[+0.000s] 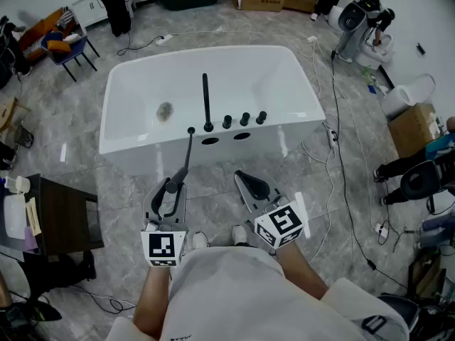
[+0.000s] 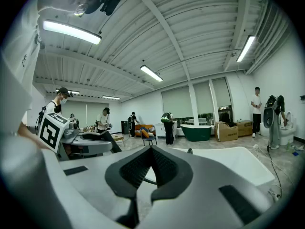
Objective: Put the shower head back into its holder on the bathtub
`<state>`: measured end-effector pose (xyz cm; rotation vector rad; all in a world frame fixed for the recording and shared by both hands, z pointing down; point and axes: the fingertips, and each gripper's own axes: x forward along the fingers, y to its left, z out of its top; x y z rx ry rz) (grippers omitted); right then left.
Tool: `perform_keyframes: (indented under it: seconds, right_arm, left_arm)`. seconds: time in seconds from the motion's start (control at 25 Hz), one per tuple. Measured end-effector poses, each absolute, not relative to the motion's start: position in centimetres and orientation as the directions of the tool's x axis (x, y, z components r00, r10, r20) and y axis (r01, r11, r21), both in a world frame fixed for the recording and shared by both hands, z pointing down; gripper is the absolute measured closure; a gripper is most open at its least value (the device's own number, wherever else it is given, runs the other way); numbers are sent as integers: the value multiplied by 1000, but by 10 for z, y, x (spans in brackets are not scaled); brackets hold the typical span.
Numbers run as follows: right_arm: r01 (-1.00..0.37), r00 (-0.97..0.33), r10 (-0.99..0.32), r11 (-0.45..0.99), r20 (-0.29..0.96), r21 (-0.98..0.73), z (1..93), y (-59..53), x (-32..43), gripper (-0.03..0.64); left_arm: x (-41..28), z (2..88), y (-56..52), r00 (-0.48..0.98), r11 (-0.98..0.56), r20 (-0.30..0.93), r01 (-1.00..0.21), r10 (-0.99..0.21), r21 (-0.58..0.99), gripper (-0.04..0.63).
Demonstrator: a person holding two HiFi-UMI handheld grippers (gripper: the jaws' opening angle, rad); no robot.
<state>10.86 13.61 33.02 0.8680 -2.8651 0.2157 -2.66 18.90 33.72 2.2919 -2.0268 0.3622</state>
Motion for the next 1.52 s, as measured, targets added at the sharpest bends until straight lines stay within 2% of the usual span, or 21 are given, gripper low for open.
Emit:
perform_keyframes:
  seconds: [0.64, 1.52]
  right_arm:
    - [-577, -814, -559, 810, 154, -105, 329, 132, 103, 597]
    - [-652, -756, -628, 747, 184, -132, 339, 166, 70, 597]
  left_arm:
    - [-39, 341, 185, 125, -148, 218, -985, -968, -93, 456]
    - [-56, 341, 191, 262, -280, 186, -957, -947, -74, 456]
